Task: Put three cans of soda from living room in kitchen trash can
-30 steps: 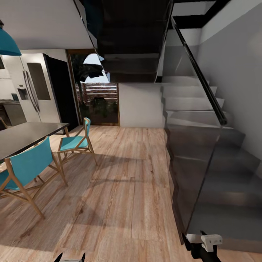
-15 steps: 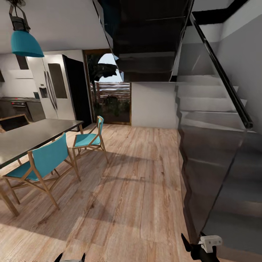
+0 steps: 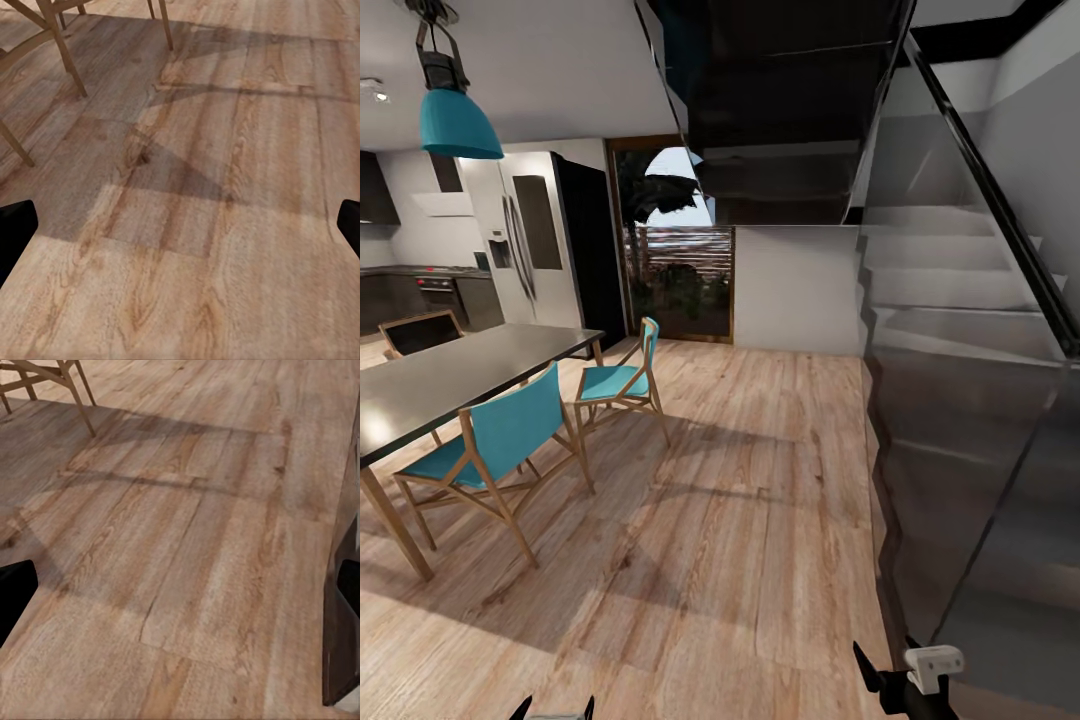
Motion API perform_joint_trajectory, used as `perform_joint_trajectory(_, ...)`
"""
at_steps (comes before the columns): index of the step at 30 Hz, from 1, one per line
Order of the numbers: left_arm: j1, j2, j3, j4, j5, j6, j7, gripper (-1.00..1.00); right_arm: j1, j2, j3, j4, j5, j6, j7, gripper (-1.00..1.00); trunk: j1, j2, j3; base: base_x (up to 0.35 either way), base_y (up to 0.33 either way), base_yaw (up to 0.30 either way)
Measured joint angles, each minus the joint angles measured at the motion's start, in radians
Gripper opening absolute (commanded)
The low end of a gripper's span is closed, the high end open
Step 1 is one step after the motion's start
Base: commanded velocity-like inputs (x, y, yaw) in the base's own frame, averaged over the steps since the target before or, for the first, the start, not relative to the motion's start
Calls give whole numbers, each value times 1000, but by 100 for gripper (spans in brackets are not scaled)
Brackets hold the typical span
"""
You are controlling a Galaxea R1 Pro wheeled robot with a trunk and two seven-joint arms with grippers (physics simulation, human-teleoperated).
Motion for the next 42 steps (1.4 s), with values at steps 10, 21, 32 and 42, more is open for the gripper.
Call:
perform_joint_trajectory(10,0,0,-2,0,-1,0,0,100,1,1,8,0,0,0,0,100,0,0,0,0,0,86)
perform_joint_trajectory(21,0,0,1,2,-2,0,0,100,0,1,18,3,0,0,0,100,0,0,0,0,0,235)
perform_joint_trajectory(32,0,1,1,32,-1,0,0,100,0,0,35,8,1,0,0,100,0,0,0,0,0,245)
perform_joint_trajectory(42,0,0,1,41,-1,1,-1,100,0,0,38,9,1,0,0,100,0,0,0,0,157,245)
